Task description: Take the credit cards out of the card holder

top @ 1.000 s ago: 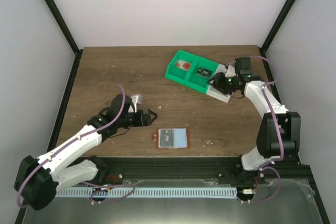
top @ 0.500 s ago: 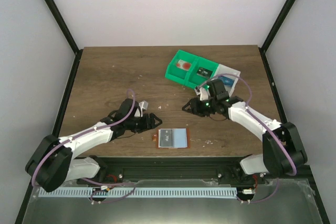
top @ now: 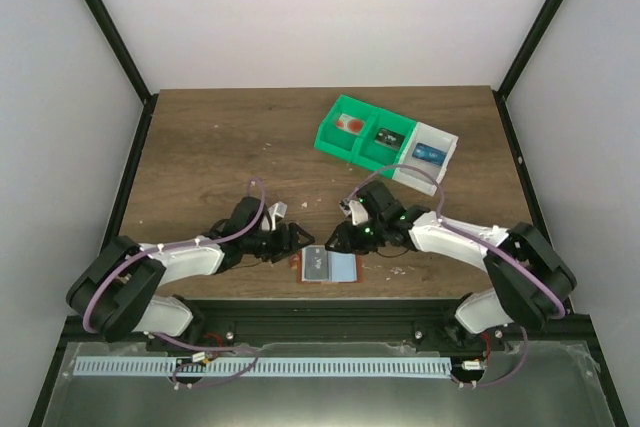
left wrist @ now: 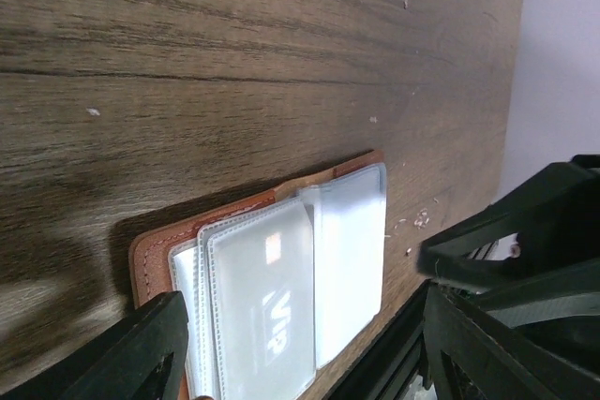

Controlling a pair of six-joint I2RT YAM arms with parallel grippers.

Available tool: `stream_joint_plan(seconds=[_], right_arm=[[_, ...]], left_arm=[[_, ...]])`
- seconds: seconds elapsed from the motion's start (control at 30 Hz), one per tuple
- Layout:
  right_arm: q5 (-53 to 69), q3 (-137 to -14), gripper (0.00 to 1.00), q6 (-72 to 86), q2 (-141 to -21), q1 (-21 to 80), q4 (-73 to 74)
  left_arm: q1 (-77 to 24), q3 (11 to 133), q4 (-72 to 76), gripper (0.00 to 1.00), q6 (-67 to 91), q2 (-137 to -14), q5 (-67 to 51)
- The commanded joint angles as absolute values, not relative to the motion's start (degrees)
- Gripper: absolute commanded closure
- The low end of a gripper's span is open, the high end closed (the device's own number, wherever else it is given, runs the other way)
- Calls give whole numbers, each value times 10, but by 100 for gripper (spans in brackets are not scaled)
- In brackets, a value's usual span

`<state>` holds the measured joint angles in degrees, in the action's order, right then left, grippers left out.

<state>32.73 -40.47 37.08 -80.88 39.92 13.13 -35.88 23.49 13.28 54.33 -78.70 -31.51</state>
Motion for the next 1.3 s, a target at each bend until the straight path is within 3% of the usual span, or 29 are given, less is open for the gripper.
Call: stream_joint_plan(seconds=[0.0,0.57,1.07,1.27], right_arm=[[281,-404,68,383,-843,427,117],[290,-378,69,408,-869,442,89],[317,-382,71,434,-904,447,70],[301,-363,76,431,-916,450,70]], left_arm=[[-358,228,159,29,546,-794,-324],[-359,273,86,24,557,-729,-328],[-362,192,202,23,619,-730,-347],[-363,174,224,23,633,-723,-359]])
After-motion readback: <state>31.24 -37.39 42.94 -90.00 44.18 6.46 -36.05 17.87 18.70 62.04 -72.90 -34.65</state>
